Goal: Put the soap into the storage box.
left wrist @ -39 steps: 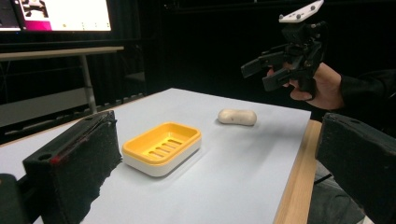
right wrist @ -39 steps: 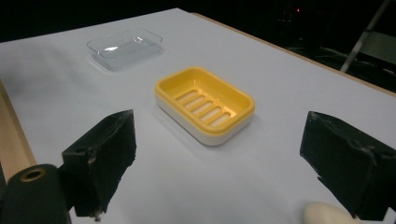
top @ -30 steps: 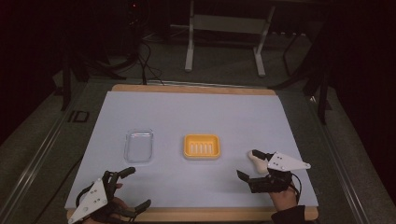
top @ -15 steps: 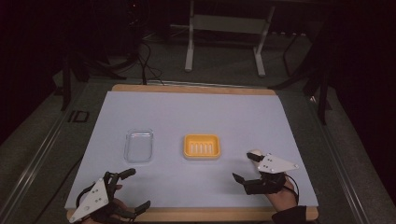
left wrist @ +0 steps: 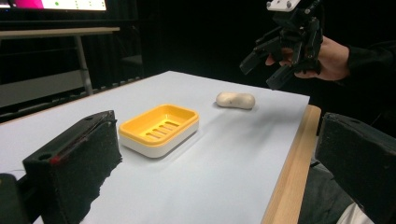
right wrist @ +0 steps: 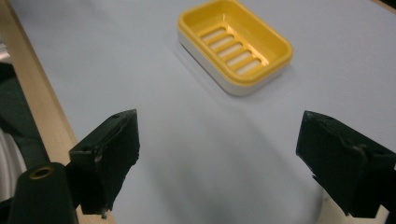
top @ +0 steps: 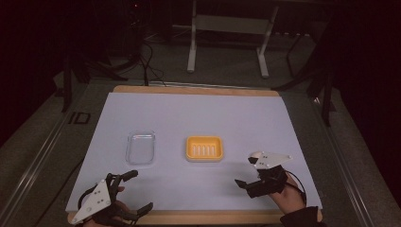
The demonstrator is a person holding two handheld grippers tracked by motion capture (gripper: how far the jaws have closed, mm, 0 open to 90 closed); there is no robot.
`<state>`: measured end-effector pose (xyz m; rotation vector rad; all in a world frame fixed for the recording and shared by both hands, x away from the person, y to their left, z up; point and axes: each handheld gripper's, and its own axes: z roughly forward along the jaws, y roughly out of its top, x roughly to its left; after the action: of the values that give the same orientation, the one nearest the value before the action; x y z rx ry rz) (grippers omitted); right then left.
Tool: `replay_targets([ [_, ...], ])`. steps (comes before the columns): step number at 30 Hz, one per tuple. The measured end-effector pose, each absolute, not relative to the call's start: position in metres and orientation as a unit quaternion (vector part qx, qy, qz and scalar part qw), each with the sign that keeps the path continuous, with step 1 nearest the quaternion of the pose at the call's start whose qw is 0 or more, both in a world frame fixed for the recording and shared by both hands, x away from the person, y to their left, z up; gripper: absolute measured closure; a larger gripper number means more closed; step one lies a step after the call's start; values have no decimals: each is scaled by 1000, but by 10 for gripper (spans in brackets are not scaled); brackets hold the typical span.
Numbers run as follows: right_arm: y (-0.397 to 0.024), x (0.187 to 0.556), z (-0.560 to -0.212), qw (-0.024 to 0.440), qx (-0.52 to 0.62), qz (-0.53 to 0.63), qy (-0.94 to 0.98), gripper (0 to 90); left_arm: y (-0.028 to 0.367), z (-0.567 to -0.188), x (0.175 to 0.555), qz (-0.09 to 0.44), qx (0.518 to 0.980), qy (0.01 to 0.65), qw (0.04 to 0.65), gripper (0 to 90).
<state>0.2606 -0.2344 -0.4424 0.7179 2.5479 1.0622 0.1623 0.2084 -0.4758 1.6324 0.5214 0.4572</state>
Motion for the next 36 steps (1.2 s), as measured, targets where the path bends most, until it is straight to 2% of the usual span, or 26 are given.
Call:
replay_targets([
  [15, -230, 266, -441, 139, 260, 311, 904, 127, 207, -476, 163, 199, 719, 225, 627, 1],
  [26, -243, 269, -438, 114, 307, 275, 904, 130, 205, -477, 164, 198, 724, 224, 622, 1],
  [36, -250, 271, -450, 98, 335, 219, 911, 126, 203, -478, 164, 194, 727, 222, 620, 1],
])
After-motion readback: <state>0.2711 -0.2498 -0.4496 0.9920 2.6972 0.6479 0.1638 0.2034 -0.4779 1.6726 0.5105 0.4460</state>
